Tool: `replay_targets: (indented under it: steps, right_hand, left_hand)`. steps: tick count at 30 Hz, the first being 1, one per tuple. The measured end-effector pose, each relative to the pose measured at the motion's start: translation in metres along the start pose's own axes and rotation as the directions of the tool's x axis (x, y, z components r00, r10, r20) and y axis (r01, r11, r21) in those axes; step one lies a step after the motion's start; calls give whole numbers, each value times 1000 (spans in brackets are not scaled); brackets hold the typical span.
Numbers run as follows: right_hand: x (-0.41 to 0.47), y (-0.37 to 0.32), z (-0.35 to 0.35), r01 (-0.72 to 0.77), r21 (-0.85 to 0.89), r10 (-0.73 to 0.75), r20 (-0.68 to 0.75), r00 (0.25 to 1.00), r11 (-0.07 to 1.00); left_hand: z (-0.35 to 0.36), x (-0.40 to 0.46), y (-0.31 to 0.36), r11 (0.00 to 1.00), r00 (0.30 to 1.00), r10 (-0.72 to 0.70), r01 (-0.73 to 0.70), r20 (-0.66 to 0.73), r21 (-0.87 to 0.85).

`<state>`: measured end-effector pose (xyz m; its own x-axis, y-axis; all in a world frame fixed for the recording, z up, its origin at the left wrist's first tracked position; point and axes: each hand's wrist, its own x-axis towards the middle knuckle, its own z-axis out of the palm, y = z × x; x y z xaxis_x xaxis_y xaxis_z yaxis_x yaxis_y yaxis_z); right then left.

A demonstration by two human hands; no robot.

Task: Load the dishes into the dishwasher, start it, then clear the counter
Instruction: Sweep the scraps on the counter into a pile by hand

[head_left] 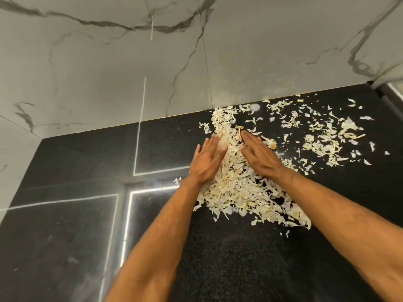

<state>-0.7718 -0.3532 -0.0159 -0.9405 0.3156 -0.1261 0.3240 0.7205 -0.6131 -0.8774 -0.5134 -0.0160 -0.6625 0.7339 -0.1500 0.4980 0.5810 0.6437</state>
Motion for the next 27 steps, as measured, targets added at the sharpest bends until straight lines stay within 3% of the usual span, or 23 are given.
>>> replay_targets:
  steps: [3, 6, 12, 18, 23, 27]
  right_hand:
    - [-12, 6, -16, -16, 91, 15, 8, 1000, 996]
    - [-28, 19, -27, 2, 99, 3, -56, 998, 995]
    - [-54, 49, -29, 31, 26, -29, -73, 997, 999]
    - [-66, 46, -24, 72, 50, -69, -62, 996, 996]
    - [-78, 50, -25, 121, 45, -119, -36, 992, 992]
    - [-95, 60, -29, 254, -185, -251, 41, 967, 949]
  left_hand:
    - [-7, -16, -8, 998, 996, -30, 25, -83, -56]
    - [-23, -38, -30, 992, 978, -89, 105, -191, 76]
    - [-24, -87, -49, 957, 946, -240, 268, -218, 112]
    - [29, -86, 4, 959, 937, -248, 274, -245, 77]
    - [66, -78, 52, 981, 961, -193, 196, -200, -8]
    - [71, -86, 54, 981, 948, -180, 191, -262, 18]
